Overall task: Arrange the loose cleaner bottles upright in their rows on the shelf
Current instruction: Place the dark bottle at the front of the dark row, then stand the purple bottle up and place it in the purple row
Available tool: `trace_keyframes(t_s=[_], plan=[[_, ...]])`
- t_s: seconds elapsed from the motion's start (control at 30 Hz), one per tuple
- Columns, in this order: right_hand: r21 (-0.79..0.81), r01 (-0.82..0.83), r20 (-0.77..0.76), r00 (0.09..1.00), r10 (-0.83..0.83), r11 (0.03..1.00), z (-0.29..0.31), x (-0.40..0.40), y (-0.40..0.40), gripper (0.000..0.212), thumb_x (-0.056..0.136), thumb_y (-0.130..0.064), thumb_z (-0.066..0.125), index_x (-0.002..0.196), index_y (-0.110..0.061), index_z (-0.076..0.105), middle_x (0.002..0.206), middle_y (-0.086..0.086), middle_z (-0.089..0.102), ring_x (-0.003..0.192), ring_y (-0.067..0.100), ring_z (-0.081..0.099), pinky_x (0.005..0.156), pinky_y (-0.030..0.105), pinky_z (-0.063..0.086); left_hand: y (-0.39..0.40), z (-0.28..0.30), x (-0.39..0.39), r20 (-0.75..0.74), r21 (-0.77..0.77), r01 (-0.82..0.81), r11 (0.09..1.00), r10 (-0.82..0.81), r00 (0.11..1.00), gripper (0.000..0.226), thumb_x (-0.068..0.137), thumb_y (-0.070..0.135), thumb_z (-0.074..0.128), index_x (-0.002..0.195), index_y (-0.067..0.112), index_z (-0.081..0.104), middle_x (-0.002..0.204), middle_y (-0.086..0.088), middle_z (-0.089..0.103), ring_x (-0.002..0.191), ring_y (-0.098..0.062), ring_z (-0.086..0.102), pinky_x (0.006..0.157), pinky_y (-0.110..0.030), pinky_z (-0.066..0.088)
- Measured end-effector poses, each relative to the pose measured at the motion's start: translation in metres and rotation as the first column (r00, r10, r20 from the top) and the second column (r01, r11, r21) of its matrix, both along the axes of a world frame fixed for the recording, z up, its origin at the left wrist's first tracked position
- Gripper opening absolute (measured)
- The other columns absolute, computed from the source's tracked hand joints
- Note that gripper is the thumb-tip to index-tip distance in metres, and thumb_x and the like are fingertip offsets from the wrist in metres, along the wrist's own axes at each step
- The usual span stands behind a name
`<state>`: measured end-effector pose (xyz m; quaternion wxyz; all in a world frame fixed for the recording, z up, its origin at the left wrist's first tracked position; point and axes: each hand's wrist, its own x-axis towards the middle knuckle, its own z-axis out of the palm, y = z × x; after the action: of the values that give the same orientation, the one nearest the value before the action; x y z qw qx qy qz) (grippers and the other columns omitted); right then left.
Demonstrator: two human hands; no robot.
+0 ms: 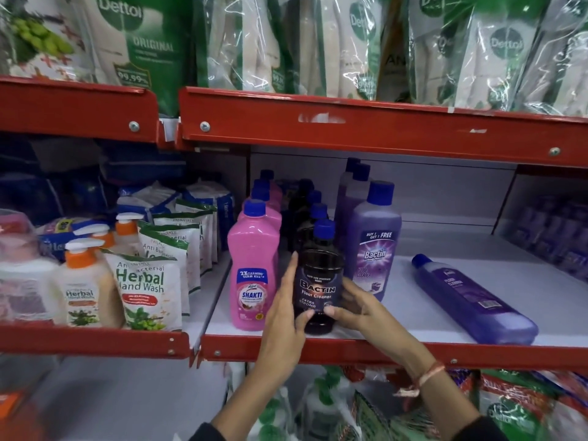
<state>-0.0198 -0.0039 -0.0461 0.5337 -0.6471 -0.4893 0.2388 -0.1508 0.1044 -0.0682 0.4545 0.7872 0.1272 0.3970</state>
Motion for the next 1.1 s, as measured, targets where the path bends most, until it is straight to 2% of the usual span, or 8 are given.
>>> trace_keyframes(t_s=[0.17, 0.33, 0.53, 0.67, 0.73, 0.9, 1.0, 1.1], plan=[[0.084, 0.193, 0.197, 0.958, -0.206, 0.978, -0.017, -0.005, 0.003, 0.069, 0.093, -0.019, 0.061, 0.15, -0.036, 0.027, 0.136, -0.008, 0.06, 0.121, 0.001, 0.059, 0.103, 0.039, 0.051, -0.006, -0.008, 0.006, -0.036, 0.195, -0.207, 0.959, 0.218, 0.975, 0.102, 0.086, -0.002, 0.058, 0.14, 0.058, -0.004, 0.118, 0.02, 0.038, 0.102, 0.034, 0.033, 0.081, 0.011, 0.029], [0.105, 0.214, 0.272, 0.933, -0.235, 0.971, -0.02, -0.006, 0.003, 0.075, 0.093, -0.018, 0.061, 0.151, -0.041, 0.019, 0.132, -0.011, 0.063, 0.119, -0.004, 0.058, 0.104, 0.031, 0.05, -0.016, -0.01, 0.007, 0.015, 0.274, -0.308, 0.911, 0.316, 0.949, 0.101, 0.086, -0.005, 0.056, 0.14, 0.059, -0.002, 0.129, 0.006, 0.039, 0.11, 0.013, 0.041, 0.094, 0.0, 0.033], [0.048, 0.193, 0.41, 0.891, -0.196, 0.98, -0.01, 0.012, -0.034, 0.068, 0.093, -0.031, 0.059, 0.151, -0.036, 0.024, 0.14, -0.017, 0.047, 0.127, -0.002, 0.048, 0.089, -0.007, 0.038, -0.05, -0.007, 0.017, 0.323, 0.336, -0.546, 0.768, 0.45, 0.832, 0.039, 0.09, 0.007, 0.057, 0.128, 0.015, 0.051, 0.128, -0.006, 0.043, 0.122, -0.008, 0.041, 0.108, -0.011, 0.03], [0.11, 0.277, 0.446, 0.845, -0.297, 0.955, 0.002, 0.05, -0.077, 0.045, 0.092, -0.034, 0.06, 0.136, -0.023, 0.056, 0.129, -0.002, 0.066, 0.116, 0.009, 0.062, 0.098, 0.024, 0.051, -0.079, 0.01, 0.054, 0.243, 0.366, -0.365, 0.856, 0.291, 0.925, 0.022, 0.094, 0.016, 0.047, 0.114, 0.017, 0.057, 0.113, 0.002, 0.053, 0.11, -0.011, 0.053, 0.095, -0.028, 0.045], [0.178, 0.401, 0.518, 0.738, -0.432, 0.899, 0.009, 0.073, -0.098, 0.034, 0.093, -0.03, 0.061, 0.124, -0.019, 0.067, 0.121, 0.001, 0.071, 0.108, 0.015, 0.067, 0.093, 0.018, 0.048, -0.092, 0.009, 0.081, 0.148, 0.385, -0.276, 0.881, 0.236, 0.96, 0.017, 0.095, 0.02, 0.046, 0.107, 0.02, 0.059, 0.106, 0.005, 0.054, 0.105, -0.011, 0.055, 0.091, -0.03, 0.046], [0.043, 0.764, 0.637, 0.475, -0.607, 0.643, 0.019, 0.156, -0.149, 0.034, 0.094, -0.028, 0.056, 0.122, -0.013, 0.065, 0.12, 0.016, 0.069, 0.112, 0.037, 0.06, 0.091, 0.039, 0.047, -0.125, 0.011, 0.154, -0.11, 0.141, -0.124, 0.982, 0.14, 0.984, 0.021, 0.091, 0.015, 0.052, 0.107, 0.015, 0.065, 0.106, -0.001, 0.066, 0.096, -0.018, 0.063, 0.088, -0.035, 0.051], [-0.299, 0.77, 0.564, 0.619, -0.546, 0.564, 0.022, 0.205, -0.165, 0.046, 0.095, -0.046, 0.047, 0.113, -0.009, 0.065, 0.122, 0.021, 0.066, 0.109, 0.036, 0.06, 0.091, 0.038, 0.047, -0.137, 0.012, 0.199, -0.378, -0.043, -0.033, 0.999, 0.014, 0.926, 0.026, 0.091, 0.026, 0.053, 0.11, 0.011, 0.062, 0.112, -0.012, 0.069, 0.101, -0.028, 0.065, 0.091, -0.036, 0.052], [-0.445, 0.61, 0.389, 0.791, -0.471, 0.656, 0.023, 0.216, -0.166, 0.062, 0.093, -0.059, 0.04, 0.091, -0.005, 0.071, 0.101, 0.019, 0.072, 0.077, 0.029, 0.061, 0.071, 0.032, 0.048, -0.142, 0.005, 0.234, -0.371, -0.434, -0.014, 0.901, -0.164, 0.914, 0.046, 0.084, 0.047, 0.053, 0.101, 0.005, 0.064, 0.107, -0.02, 0.07, 0.095, -0.032, 0.068, 0.091, -0.047, 0.055]])
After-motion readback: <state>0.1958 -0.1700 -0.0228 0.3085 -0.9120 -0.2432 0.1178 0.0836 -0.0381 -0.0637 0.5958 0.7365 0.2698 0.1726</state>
